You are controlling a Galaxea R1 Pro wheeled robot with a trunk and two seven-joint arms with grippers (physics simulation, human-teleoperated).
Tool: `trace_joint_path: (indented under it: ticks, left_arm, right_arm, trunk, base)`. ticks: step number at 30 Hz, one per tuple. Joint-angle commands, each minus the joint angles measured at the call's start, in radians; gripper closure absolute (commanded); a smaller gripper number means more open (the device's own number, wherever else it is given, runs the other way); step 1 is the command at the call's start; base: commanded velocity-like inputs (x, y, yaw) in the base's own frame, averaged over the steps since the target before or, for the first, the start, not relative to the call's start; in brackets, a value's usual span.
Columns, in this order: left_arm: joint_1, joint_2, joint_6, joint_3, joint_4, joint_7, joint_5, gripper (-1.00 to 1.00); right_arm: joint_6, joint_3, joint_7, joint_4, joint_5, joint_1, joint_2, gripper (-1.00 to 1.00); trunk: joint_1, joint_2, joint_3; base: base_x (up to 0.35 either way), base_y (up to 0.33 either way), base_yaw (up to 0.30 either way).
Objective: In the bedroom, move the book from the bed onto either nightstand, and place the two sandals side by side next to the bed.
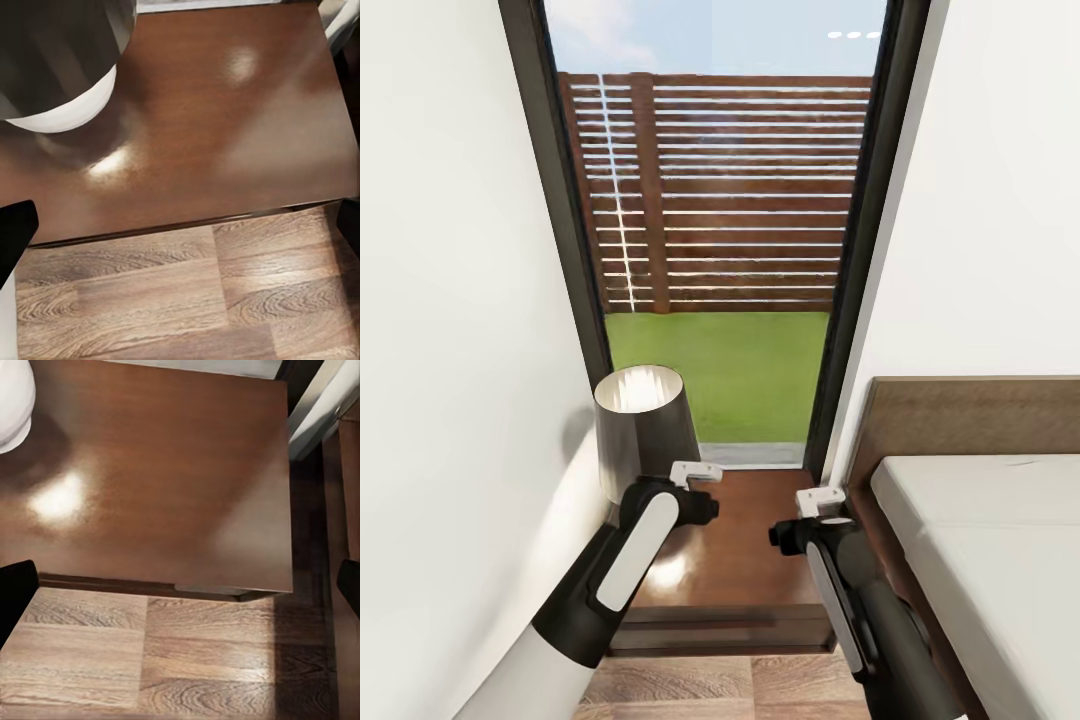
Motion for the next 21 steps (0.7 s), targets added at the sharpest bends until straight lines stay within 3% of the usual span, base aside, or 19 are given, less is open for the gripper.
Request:
trace_joint_path:
  ticks: [1, 21]
  left_arm:
    - [-0.001, 0.000, 0.002, -0.001, -0.004, 0.010, 0.010, -1.00]
    - [0.000, 0.002, 0.002, -0.003, -0.012, 0.010, 0.012, -1.00]
  right_arm:
    - [0.005, 0.001, -0.004, -0.006, -0.001, 0.005, 0.000, -1.00]
    - [0.005, -0.001, -0.004, -0.025, 0.000, 0.026, -0.004, -1.00]
  trunk:
    - [0.000, -0.001, -0.001]
    - [0.000, -0.001, -0.001]
  base:
    - [0.000, 0.000, 0.000]
    - [0.000, 0.000, 0.000]
